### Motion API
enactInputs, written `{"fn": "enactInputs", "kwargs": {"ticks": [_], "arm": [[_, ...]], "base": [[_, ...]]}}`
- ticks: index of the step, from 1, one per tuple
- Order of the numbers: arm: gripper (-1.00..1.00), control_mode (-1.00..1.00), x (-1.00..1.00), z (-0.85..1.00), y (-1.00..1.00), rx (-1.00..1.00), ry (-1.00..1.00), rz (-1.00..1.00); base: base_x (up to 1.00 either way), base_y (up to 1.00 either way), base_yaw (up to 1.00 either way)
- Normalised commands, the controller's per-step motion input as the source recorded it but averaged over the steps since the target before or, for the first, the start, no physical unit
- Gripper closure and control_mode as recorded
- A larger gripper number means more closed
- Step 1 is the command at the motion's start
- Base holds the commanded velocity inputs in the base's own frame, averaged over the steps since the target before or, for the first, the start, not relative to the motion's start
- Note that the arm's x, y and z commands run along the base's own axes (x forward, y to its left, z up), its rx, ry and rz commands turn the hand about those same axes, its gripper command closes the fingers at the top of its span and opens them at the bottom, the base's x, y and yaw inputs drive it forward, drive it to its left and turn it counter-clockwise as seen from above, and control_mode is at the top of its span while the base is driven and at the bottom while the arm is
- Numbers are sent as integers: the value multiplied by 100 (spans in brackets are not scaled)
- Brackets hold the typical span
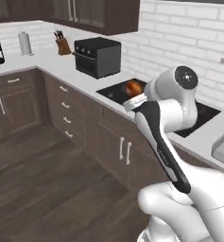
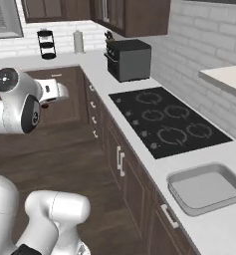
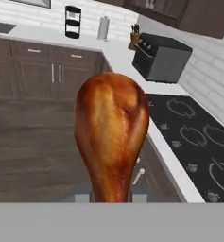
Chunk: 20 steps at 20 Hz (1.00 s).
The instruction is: Place one garlic and one chicken drumstick in each tupperware on the nearby counter, to pack two identical lunches.
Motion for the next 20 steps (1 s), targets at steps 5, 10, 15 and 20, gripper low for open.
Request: {"fn": "enactInputs", "kwargs": {"ticks": [5, 10, 15, 20], "arm": [[100, 100, 0, 0, 0, 0, 0, 0], [100, 100, 0, 0, 0, 0, 0, 0], [100, 100, 0, 0, 0, 0, 0, 0], [100, 100, 0, 0, 0, 0, 0, 0]], "base": [[25, -49, -55], [16, -60, -56], [4, -72, -59], [0, -36, -66]]}}
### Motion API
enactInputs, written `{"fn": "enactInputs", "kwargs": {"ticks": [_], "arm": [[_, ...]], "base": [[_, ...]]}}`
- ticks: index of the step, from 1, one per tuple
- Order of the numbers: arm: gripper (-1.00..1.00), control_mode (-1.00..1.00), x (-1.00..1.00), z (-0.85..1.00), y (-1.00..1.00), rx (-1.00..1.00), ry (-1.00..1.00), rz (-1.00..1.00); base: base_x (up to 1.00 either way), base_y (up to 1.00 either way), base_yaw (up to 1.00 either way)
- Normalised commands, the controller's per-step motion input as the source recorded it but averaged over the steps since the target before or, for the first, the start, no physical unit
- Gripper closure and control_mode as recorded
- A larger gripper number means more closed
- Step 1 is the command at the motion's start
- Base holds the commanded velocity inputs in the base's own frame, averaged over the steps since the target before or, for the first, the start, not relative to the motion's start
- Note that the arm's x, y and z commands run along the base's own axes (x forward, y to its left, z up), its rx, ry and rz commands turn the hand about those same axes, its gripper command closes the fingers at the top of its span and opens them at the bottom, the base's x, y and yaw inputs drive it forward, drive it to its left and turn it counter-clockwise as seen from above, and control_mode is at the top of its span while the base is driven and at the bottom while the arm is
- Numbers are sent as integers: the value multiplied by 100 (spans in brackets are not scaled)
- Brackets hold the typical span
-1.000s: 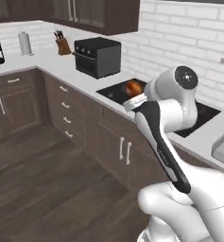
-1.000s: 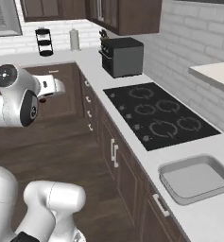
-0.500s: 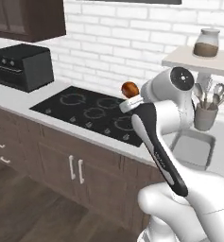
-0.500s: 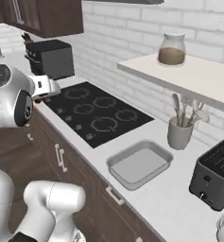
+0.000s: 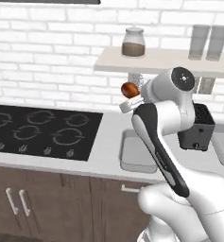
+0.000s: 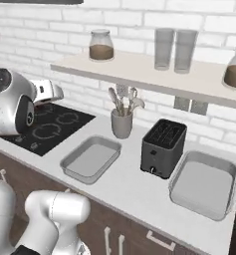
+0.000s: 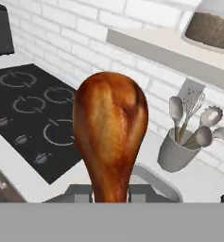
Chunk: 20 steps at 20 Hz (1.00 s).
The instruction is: Place one garlic and one chicken drumstick in each tupperware on the nearby counter, to pack two identical lunches.
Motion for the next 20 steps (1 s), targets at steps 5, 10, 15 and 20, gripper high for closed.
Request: {"fn": "enactInputs", "kwargs": {"ticks": [5, 10, 15, 20], "arm": [[100, 100, 0, 0, 0, 0, 0, 0], [100, 100, 0, 0, 0, 0, 0, 0], [100, -100, -4, -25, 12, -1, 4, -13], [100, -100, -2, -94, 61, -2, 21, -3]], "base": [[10, 2, -75], [23, 34, -70], [0, 20, -32], [0, 0, 0]]}}
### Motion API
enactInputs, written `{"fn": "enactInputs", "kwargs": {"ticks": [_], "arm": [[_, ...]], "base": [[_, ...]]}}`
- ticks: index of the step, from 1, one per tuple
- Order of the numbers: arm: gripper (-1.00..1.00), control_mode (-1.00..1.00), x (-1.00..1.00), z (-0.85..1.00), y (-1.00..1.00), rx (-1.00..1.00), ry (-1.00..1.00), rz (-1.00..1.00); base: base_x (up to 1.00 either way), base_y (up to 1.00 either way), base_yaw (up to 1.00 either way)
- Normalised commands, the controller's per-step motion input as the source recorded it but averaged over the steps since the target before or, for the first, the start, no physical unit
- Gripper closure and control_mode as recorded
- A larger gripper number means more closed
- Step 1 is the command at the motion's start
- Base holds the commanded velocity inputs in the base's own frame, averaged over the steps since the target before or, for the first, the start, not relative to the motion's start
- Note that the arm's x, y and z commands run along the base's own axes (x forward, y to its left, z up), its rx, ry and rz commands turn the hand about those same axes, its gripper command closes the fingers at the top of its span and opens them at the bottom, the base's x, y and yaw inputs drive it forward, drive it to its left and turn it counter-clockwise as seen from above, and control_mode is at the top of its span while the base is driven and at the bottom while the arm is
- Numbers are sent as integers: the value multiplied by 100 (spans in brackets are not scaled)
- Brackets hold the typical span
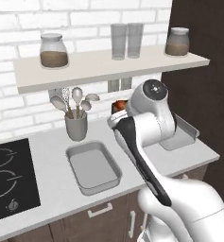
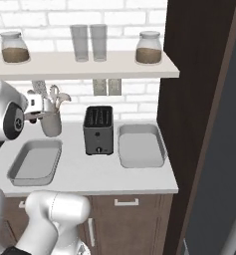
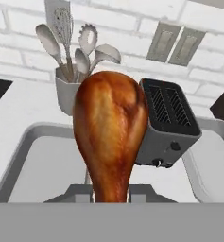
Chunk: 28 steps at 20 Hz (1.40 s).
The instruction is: Place one garlic and one chicken drumstick in each tupperware on the nearby counter, to pack two identical lunches.
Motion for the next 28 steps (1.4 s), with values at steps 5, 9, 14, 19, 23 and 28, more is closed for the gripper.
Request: {"fn": "enactInputs", "kwargs": {"ticks": [5, 9, 14, 19, 23, 28], "arm": [[100, -100, 49, -100, 79, 1, 33, 11], [100, -100, 94, -100, 24, 8, 43, 21], [100, -100, 68, -100, 39, 1, 27, 15], [100, -100, 12, -91, 56, 0, 14, 4], [100, -100, 2, -74, 29, -3, 9, 0], [100, -100, 8, -21, 3, 0, -1, -7]], "base": [[0, 0, 0], [0, 0, 0], [0, 0, 0], [0, 0, 0], [0, 0, 0], [0, 0, 0]]}}
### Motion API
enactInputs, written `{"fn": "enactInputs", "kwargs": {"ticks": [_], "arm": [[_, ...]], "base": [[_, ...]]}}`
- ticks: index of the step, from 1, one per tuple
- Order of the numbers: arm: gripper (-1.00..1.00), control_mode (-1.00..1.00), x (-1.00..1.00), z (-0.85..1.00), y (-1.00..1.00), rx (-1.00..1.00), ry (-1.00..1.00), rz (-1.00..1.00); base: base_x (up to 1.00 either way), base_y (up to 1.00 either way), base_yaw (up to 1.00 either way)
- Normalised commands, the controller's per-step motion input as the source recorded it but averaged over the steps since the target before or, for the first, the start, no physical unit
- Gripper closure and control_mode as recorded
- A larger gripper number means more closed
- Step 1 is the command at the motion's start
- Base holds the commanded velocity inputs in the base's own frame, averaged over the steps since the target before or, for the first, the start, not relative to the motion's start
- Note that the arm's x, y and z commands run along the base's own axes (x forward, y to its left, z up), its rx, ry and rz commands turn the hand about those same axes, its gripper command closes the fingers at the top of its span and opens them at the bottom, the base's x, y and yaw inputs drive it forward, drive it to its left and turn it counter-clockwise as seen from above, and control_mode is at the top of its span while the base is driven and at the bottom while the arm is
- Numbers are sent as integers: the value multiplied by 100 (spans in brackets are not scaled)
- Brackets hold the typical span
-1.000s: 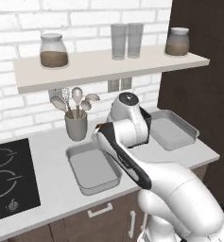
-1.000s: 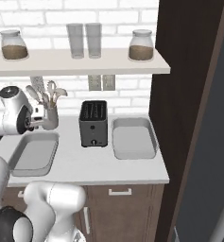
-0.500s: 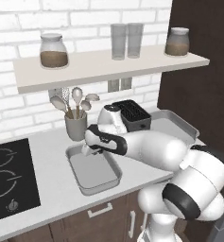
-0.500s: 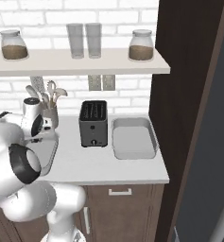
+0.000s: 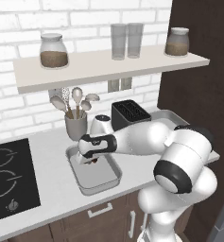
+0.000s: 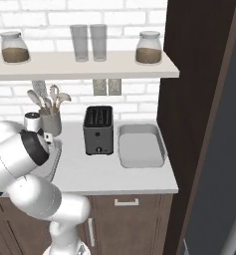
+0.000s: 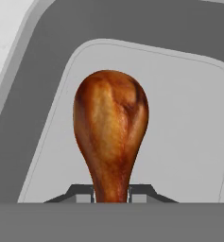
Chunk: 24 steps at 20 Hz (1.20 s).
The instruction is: Place one garlic and one chicken drumstick in each tupperware on the nearby counter, to pack two identical lunches.
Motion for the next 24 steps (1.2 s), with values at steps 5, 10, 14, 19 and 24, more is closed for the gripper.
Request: {"fn": "enactInputs", "kwargs": {"ticks": [5, 10, 14, 19, 24], "arm": [[-100, -100, 6, 0, 0, 0, -4, -13], [-100, -100, -8, 26, -6, 0, -13, -10], [-100, -100, -71, 83, -43, 3, -25, -5], [-100, -100, -73, 100, -73, 10, -26, -4], [-100, -100, -72, 82, -50, 3, -15, 0]], "base": [[0, 0, 0], [0, 0, 0], [0, 0, 0], [0, 0, 0], [0, 0, 0]]}}
